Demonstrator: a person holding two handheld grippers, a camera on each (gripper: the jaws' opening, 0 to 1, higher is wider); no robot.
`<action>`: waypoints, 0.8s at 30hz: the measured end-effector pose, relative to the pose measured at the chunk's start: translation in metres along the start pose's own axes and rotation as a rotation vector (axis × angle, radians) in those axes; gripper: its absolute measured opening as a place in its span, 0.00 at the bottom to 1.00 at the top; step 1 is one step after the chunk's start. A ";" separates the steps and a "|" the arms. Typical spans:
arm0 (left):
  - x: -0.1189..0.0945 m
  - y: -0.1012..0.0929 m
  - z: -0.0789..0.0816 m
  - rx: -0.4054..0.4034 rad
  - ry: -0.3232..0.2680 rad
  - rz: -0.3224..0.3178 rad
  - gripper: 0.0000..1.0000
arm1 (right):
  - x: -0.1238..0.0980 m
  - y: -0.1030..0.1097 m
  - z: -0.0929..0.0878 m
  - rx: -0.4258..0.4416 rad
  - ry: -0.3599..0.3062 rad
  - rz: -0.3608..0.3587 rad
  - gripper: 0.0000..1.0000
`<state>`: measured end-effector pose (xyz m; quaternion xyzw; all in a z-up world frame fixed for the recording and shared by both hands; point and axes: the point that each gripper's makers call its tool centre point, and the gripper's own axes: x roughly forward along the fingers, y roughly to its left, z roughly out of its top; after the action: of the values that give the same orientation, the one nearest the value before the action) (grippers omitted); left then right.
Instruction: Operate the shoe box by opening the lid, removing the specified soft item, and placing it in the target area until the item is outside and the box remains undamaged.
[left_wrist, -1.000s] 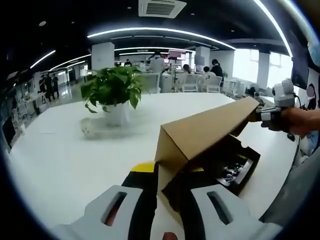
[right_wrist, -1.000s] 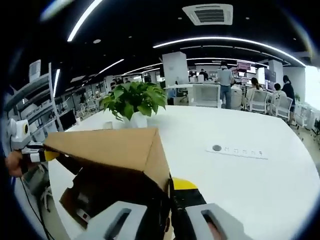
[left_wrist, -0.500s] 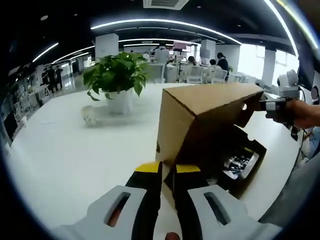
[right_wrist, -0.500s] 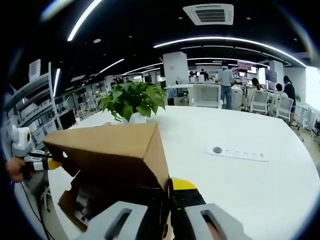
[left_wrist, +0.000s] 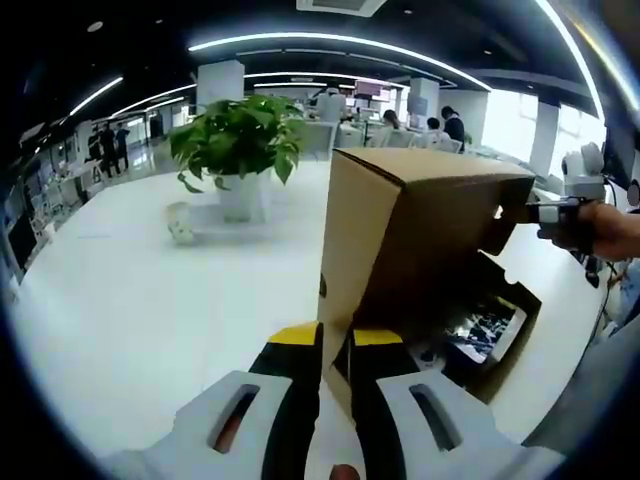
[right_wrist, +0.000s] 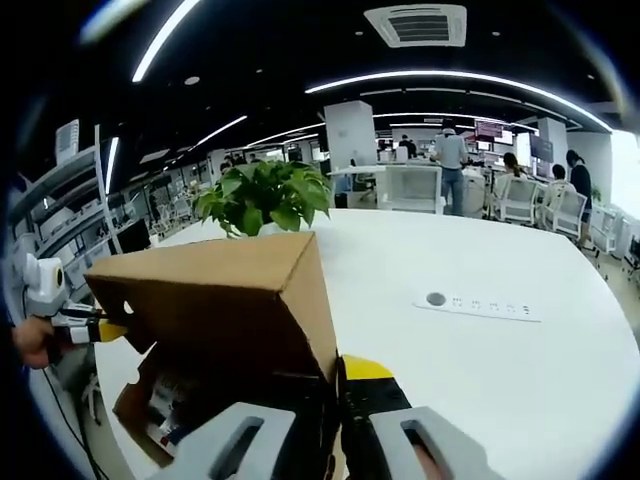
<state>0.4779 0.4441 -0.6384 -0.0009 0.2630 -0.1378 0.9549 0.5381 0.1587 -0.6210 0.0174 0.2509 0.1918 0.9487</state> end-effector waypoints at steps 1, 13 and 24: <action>0.001 0.000 0.000 -0.001 0.001 -0.001 0.08 | 0.001 0.000 0.000 -0.002 0.002 -0.001 0.00; 0.011 0.004 0.003 -0.028 -0.007 -0.016 0.07 | 0.009 -0.005 -0.013 0.000 0.045 -0.031 0.00; 0.017 0.011 0.007 -0.025 -0.016 -0.039 0.05 | 0.014 -0.008 -0.028 0.021 0.088 -0.073 0.00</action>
<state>0.4980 0.4495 -0.6413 -0.0192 0.2571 -0.1532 0.9540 0.5388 0.1546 -0.6527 0.0099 0.2949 0.1548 0.9428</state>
